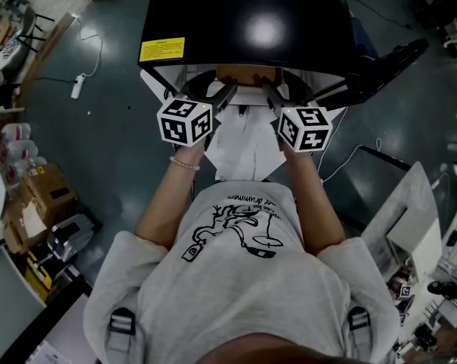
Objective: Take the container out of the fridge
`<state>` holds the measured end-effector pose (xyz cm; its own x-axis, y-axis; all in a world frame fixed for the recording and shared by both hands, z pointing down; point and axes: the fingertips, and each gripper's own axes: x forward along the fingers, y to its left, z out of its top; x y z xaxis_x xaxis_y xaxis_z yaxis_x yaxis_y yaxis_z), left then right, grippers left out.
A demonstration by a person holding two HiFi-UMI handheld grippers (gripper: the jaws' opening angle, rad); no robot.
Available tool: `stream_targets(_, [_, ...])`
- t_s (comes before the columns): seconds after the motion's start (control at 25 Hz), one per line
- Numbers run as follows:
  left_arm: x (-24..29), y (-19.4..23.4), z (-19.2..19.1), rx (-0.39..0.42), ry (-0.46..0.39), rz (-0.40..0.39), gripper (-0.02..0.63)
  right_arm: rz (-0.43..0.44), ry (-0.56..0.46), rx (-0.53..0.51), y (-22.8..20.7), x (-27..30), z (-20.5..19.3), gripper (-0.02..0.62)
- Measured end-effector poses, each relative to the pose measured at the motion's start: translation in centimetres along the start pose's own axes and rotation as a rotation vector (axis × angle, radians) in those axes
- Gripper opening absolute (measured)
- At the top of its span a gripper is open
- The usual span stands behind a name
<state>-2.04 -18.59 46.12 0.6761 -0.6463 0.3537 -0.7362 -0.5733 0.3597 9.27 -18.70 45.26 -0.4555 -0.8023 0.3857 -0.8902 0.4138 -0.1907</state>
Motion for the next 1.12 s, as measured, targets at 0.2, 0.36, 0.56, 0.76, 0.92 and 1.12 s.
stream_targets(0.2, [-0.8, -0.5, 0.1, 0.001, -0.008, -0.004, 0.255, 0.005, -0.006, -0.009, 0.6, -0.7, 0.3, 0.222])
stream_targets(0.36, [-1.7, -0.9, 0.3, -0.008, -0.022, -0.008, 0.255, 0.01, -0.013, -0.019, 1.3, -1.4, 0.7, 0.222])
stream_targets(0.56, [-2.6, -1.3, 0.4, -0.02, -0.032, -0.016, 0.255, 0.021, -0.018, -0.024, 2.0, -2.2, 0.9, 0.222])
stream_targets(0.76, [-3.6, -1.8, 0.5, -0.021, -0.042, -0.011, 0.255, 0.032, -0.021, -0.03, 2.7, -2.9, 1.1, 0.222])
stream_targets(0.92, [-4.3, -1.9, 0.4, -0.035, -0.05, -0.015, 0.255, 0.039, -0.023, -0.037, 3.3, -3.3, 1.1, 0.222])
stream_targets(1.12, [-5.2, -2.1, 0.1, -0.04, -0.054, -0.013, 0.255, 0.049, -0.025, -0.045, 4.1, -3.9, 1.0, 0.222])
